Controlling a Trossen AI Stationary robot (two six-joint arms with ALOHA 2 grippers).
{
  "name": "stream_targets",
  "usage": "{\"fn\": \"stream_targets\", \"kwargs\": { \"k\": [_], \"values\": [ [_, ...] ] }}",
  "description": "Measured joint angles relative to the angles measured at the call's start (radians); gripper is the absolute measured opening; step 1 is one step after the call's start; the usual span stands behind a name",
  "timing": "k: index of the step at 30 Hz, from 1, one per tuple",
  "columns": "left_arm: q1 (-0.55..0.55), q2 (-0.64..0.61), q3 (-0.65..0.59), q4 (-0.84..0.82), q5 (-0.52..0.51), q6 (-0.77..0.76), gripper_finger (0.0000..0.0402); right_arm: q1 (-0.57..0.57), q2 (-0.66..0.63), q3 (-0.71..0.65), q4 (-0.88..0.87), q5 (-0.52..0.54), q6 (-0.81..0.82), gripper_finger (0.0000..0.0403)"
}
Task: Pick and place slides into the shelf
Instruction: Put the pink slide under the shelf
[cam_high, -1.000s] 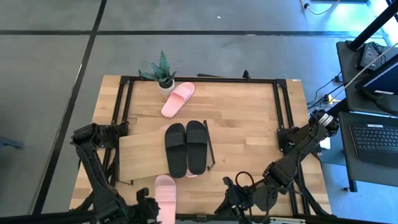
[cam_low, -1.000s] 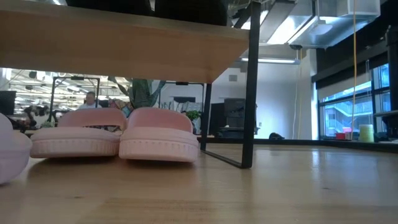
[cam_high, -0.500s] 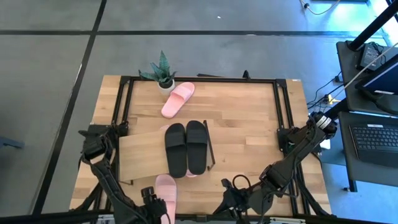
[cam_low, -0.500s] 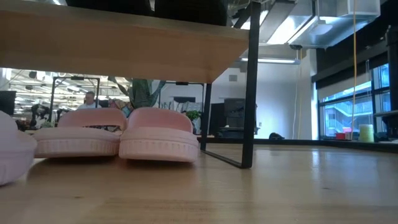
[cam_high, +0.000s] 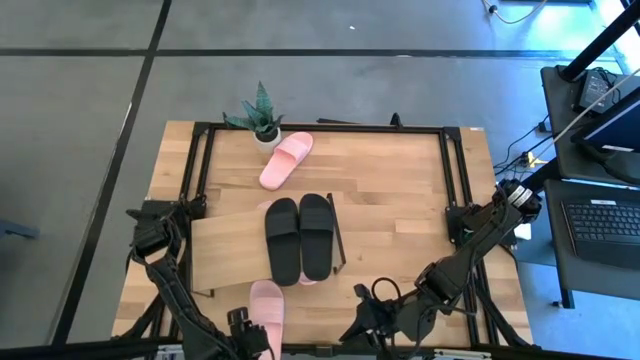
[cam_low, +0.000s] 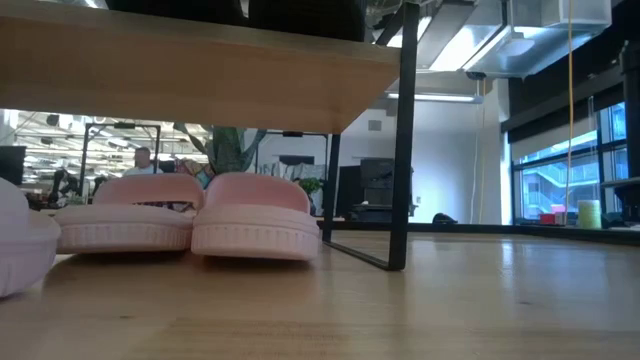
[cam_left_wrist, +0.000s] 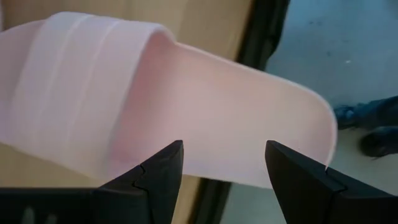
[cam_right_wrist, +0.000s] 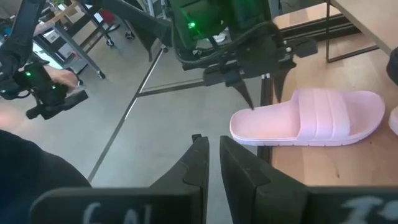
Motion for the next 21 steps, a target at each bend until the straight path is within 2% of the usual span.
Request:
{"fn": "stream_targets", "kwargs": {
  "k": [6, 13, 16, 18, 21],
  "values": [
    [0.004, 0.000, 0.000, 0.074, 0.009, 0.012, 0.0218, -0.002, 0.000, 0.000, 0.000, 0.000, -0.003, 0.0042],
    [0.047, 0.000, 0.000, 0.070, 0.175, 0.011, 0.0218, -0.002, 0.000, 0.000, -0.003, 0.000, -0.026, 0.0042],
    [0.061, -0.003, 0.017, 0.047, 0.211, 0.076, 0.0218, -0.002, 0.000, 0.000, -0.004, 0.000, -0.044, 0.0042],
    [0.070, -0.005, 0.059, -0.015, 0.202, 0.130, 0.0218, -0.002, 0.000, 0.000, -0.004, 0.000, -0.055, 0.0042],
    [0.079, -0.008, 0.135, -0.158, 0.108, 0.179, 0.0218, -0.002, 0.000, 0.000, -0.011, 0.000, -0.056, 0.0042]
  ]
}}
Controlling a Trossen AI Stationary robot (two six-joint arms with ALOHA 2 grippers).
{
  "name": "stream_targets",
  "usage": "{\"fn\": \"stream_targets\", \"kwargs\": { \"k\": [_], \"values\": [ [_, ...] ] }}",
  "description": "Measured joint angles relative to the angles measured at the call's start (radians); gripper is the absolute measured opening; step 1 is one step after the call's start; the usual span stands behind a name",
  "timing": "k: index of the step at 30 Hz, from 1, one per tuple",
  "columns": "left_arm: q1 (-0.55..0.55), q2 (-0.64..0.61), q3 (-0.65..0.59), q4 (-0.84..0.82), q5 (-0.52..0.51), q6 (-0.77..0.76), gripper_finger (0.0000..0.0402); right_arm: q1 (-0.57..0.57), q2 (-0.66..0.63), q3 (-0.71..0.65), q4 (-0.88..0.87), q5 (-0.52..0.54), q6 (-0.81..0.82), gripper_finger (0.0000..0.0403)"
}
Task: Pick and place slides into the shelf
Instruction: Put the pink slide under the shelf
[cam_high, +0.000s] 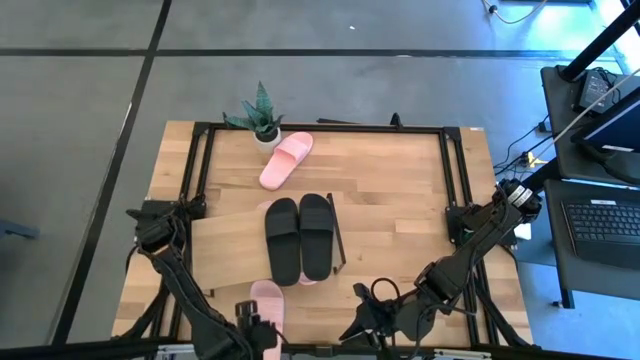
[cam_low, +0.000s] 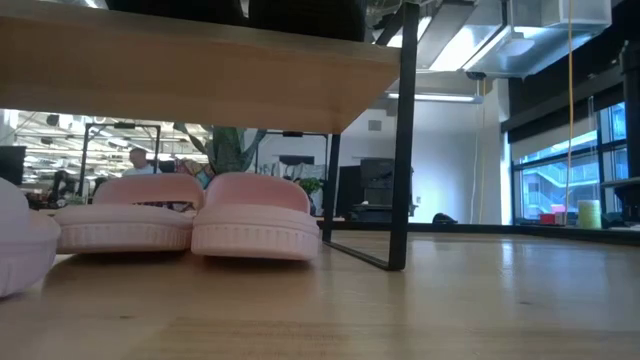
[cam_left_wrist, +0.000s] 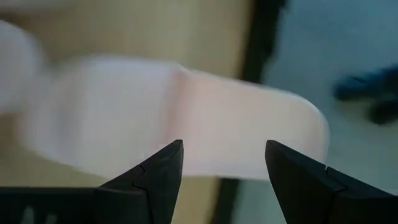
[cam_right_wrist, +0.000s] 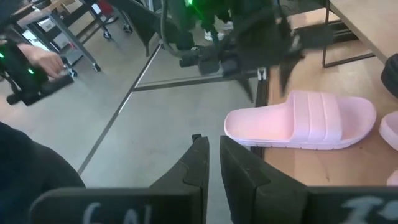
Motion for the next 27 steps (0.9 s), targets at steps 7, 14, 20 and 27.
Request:
{"fn": "stream_targets", "kwargs": {
  "k": [7, 14, 20, 27],
  "values": [
    [0.002, -0.002, 0.064, -0.186, -0.134, 0.015, 0.0218, 0.000, 0.000, 0.000, -0.037, 0.000, 0.001, 0.0042],
    [0.002, 0.033, 0.038, -0.168, -0.127, 0.052, 0.0218, -0.001, 0.000, 0.000, -0.041, 0.000, -0.050, 0.0042],
    [0.002, 0.083, 0.038, -0.171, -0.137, 0.175, 0.0218, -0.016, 0.000, 0.000, -0.042, 0.000, -0.053, 0.0042],
    [0.004, 0.126, 0.038, -0.189, -0.146, 0.189, 0.0217, -0.026, 0.000, 0.000, -0.044, 0.000, -0.053, 0.0042]
  ]
}}
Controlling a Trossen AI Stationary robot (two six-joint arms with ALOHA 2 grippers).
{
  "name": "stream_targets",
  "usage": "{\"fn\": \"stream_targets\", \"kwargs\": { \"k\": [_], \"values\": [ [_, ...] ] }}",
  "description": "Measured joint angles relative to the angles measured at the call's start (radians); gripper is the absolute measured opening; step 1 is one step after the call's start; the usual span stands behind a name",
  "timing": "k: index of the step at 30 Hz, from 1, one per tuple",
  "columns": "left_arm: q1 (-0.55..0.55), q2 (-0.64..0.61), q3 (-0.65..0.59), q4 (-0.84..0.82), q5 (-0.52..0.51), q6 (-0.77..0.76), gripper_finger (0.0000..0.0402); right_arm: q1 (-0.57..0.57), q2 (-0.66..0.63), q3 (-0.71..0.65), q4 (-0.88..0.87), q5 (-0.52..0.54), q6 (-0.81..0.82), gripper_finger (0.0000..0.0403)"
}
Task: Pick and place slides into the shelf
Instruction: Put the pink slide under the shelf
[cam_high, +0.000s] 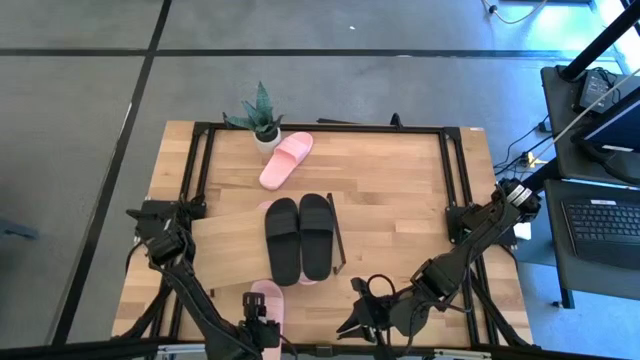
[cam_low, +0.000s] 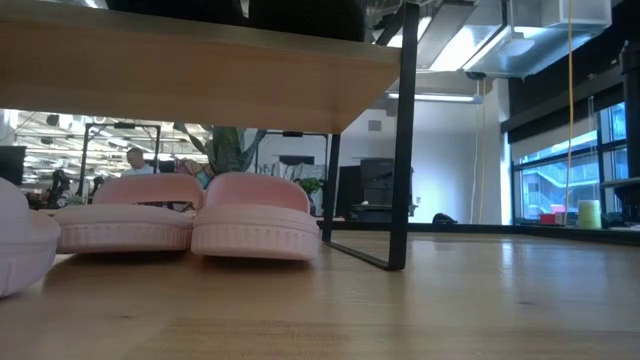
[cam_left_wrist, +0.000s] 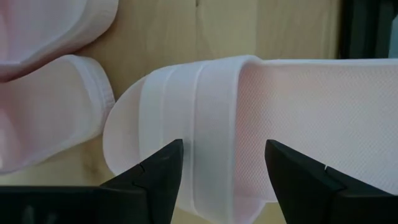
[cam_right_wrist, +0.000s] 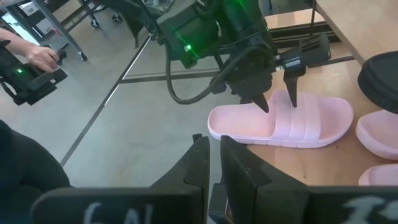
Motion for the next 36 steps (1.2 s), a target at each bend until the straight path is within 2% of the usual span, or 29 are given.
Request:
{"fn": "stream_targets", "kwargs": {
  "k": [4, 7, 14, 18, 22, 26, 36],
  "values": [
    [0.000, 0.005, 0.000, -0.003, -0.001, -0.001, 0.0203, 0.000, 0.000, 0.000, 0.000, 0.000, 0.000, 0.0042],
    [0.000, 0.005, 0.000, -0.008, -0.009, -0.002, 0.0176, -0.001, 0.000, 0.000, 0.000, 0.000, 0.000, 0.0042],
    [0.000, 0.005, 0.000, -0.083, -0.017, -0.119, 0.0071, -0.001, 0.000, 0.000, 0.000, 0.000, 0.000, 0.0042],
    [0.000, 0.005, 0.000, -0.089, 0.016, -0.178, 0.0012, -0.001, 0.000, 0.000, 0.000, 0.000, 0.000, 0.0042],
    [-0.008, 0.004, 0.006, -0.122, 0.079, -0.254, 0.0007, -0.001, 0.000, 0.000, 0.000, 0.000, -0.001, 0.0042],
    [-0.026, 0.004, 0.005, -0.248, 0.096, -0.392, 0.0004, -0.001, 0.000, 0.000, 0.000, 0.000, -0.003, 0.0042],
    [-0.011, 0.005, -0.009, -0.271, 0.004, -0.411, 0.0002, -0.007, 0.000, 0.000, 0.000, 0.000, -0.028, 0.0042]
  ]
}}
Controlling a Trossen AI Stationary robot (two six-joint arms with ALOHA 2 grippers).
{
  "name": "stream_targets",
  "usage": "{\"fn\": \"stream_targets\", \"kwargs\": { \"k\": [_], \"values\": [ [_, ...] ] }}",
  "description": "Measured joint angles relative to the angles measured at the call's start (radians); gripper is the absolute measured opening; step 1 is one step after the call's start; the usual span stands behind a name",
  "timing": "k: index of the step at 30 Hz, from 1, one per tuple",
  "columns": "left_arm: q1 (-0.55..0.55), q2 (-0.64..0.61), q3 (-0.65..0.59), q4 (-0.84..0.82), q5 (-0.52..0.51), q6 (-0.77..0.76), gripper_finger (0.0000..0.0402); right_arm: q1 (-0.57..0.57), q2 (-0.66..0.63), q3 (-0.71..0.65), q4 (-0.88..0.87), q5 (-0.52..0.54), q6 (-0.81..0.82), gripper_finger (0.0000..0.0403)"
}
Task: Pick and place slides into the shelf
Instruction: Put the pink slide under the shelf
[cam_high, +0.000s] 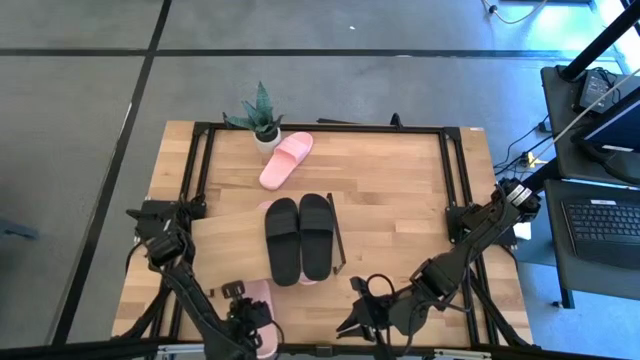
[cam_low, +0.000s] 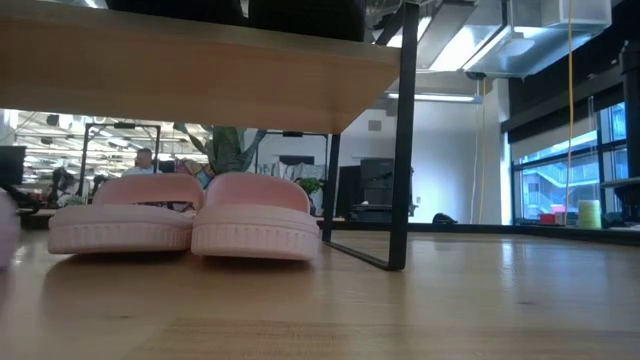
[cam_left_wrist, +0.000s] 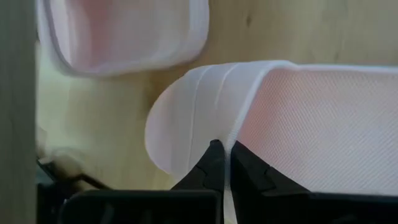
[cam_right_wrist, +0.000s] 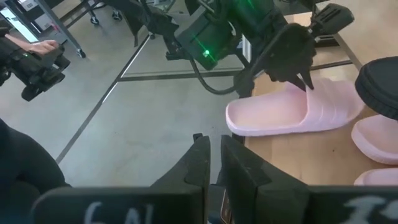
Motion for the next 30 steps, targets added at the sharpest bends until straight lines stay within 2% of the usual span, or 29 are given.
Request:
{"fn": "stream_targets", "kwargs": {
  "k": [3, 12, 20, 30],
  "values": [
    [0.017, 0.000, -0.011, 0.000, -0.022, 0.034, 0.0002, -0.004, 0.000, 0.000, 0.000, 0.000, 0.000, 0.0042],
    [0.054, 0.000, -0.056, -0.003, 0.046, 0.044, 0.0028, -0.006, 0.000, 0.000, 0.000, 0.000, 0.001, 0.0042],
    [0.047, 0.000, -0.056, -0.001, 0.050, 0.025, 0.0054, -0.006, 0.000, 0.000, 0.000, 0.000, 0.002, 0.0042],
    [0.038, 0.000, -0.053, 0.000, 0.054, 0.024, 0.0150, -0.006, 0.000, 0.000, 0.000, 0.000, 0.002, 0.0042]
  ]
}}
